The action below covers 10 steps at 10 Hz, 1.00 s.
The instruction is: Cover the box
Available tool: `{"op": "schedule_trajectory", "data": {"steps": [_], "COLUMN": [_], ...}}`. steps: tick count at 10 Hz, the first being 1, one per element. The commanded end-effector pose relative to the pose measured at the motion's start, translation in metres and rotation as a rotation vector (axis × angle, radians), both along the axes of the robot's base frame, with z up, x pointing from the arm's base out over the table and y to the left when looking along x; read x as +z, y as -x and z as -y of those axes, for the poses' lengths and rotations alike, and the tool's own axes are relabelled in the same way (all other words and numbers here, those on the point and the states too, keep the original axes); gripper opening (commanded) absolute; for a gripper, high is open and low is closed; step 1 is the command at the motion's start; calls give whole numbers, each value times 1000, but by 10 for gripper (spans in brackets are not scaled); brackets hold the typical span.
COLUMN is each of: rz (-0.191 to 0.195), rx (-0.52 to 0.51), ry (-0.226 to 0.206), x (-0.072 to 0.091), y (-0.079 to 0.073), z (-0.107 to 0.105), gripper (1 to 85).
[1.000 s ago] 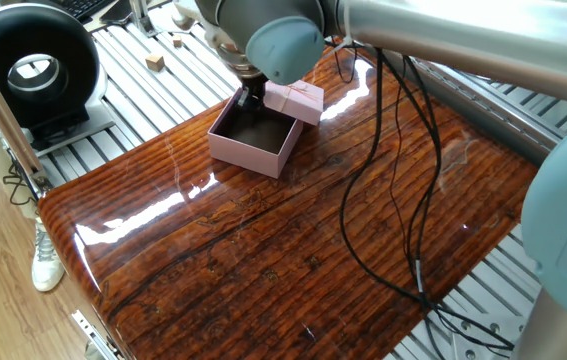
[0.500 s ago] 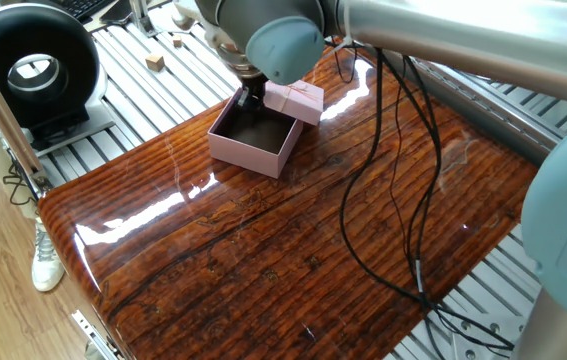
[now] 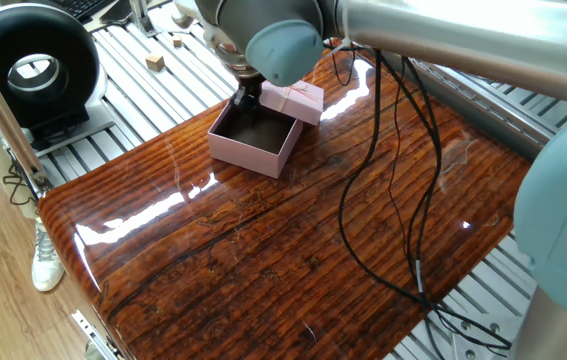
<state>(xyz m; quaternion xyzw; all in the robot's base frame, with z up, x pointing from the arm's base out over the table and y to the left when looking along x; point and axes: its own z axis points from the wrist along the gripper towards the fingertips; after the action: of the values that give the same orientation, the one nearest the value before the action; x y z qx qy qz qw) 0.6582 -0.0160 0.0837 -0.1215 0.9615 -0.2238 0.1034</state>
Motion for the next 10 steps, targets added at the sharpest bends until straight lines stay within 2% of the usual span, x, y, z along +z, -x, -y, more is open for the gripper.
{"op": "schedule_trajectory", "data": {"steps": [1,6,10], "rz": [2,-15,-23], "rx": [-12,-31,-49], "ry": [15,60,71], "x": [0,5,9], "y": [-2,2,5], "z": [7,19,23], "gripper": [527,443,397]}}
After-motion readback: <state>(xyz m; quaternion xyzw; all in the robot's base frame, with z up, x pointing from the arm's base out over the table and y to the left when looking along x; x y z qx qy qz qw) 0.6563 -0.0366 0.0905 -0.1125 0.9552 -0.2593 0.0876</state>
